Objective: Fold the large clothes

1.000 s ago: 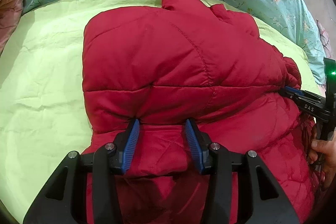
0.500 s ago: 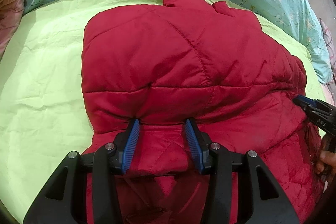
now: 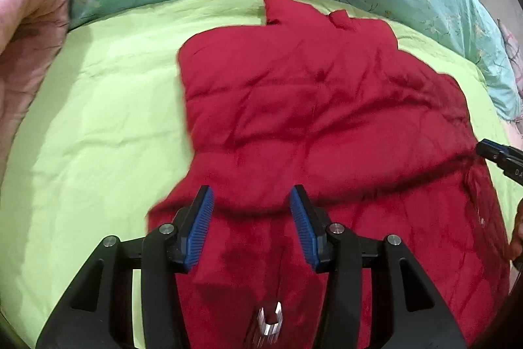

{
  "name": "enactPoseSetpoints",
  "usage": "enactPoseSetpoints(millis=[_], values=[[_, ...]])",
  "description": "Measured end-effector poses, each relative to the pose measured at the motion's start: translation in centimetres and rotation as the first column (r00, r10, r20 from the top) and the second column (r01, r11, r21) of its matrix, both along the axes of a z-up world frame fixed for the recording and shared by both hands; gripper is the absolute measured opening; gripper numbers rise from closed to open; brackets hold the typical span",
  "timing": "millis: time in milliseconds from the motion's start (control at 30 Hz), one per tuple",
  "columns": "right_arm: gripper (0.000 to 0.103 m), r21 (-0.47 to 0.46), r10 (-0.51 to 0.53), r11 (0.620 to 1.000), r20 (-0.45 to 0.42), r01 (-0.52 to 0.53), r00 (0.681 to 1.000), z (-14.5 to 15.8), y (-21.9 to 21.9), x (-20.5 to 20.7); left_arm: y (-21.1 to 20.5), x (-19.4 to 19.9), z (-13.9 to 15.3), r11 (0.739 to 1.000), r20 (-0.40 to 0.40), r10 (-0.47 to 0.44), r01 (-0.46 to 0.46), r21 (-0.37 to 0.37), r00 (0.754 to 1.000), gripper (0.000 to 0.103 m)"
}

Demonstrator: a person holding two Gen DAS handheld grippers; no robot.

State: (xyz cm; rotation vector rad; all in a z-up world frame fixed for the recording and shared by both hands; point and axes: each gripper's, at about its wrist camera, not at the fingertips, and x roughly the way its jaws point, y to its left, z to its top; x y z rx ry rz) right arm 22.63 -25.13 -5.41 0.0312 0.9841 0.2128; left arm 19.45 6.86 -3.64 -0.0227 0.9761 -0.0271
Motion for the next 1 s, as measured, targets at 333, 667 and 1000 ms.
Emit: enactPoseSetpoints(millis=[333, 667, 1000], values=[[0.051, 0.023, 0.009, 1.0, -0.041, -0.008, 0.999, 0.3, -1.5, -9.9, 2.6, -8.9, -0.4, 0.999, -0.024, 0.052, -0.052, -0.007, 0.998, 0.047], [0.054, 0.064, -0.066, 0.996, -0.016, 0.067, 0.998, 1.5, -4.3, -17.4, 3.8, -15.4, 0.0, 0.997, -0.016, 0.074, -0.074, -0.012, 0.997, 0.056], [0.064, 0.068, -0.11, 0.992, -0.004, 0.11, 0.994, 2.2, -6.0, -21.8, 6.4, -19.2, -1.1, 0.993, -0.063, 0.114, -0.116, -0.033, 0.992, 0.066]])
